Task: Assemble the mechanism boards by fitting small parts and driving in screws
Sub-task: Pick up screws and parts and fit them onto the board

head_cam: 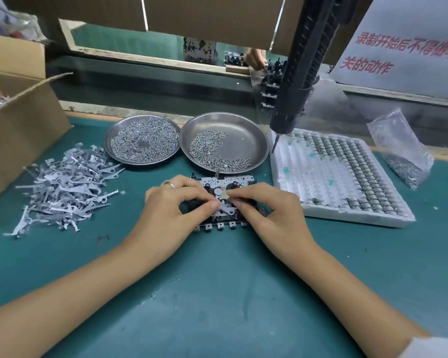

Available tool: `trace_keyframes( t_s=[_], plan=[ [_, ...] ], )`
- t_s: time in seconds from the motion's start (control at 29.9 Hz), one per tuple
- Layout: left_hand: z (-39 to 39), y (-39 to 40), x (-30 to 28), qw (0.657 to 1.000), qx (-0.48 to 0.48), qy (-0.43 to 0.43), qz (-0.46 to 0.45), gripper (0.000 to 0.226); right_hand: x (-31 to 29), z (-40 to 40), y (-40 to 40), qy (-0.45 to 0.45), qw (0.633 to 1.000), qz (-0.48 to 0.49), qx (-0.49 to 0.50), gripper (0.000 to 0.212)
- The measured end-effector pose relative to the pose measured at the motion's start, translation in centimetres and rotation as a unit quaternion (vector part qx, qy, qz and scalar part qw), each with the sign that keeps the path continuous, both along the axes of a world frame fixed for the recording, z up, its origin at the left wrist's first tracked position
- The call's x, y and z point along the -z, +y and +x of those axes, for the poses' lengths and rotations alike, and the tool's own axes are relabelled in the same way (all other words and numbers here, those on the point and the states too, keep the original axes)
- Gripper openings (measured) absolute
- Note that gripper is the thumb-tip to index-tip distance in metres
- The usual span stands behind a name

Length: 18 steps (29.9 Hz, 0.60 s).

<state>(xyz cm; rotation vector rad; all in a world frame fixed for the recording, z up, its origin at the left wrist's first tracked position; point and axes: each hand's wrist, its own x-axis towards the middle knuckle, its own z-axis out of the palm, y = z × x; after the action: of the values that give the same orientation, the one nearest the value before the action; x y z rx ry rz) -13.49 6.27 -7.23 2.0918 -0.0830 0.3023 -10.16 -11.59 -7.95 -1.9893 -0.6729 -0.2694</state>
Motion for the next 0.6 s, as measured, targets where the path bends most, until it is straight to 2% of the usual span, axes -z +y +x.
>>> trace_keyframes(
  t_s=[0.43,0.6],
  plan=[
    [-0.03,-0.23,-0.24,1.000,-0.010,0.011,0.006,0.003,0.21,0.11,-0.19,-0.004,1.000,-0.002,-0.006,0.018],
    [-0.16,-0.28,-0.47,1.000,0.006,0.002,0.012,0.011,0.05,-0.03,-0.34,0.010,1.000,-0.009,-0.006,0.020]
  ],
)
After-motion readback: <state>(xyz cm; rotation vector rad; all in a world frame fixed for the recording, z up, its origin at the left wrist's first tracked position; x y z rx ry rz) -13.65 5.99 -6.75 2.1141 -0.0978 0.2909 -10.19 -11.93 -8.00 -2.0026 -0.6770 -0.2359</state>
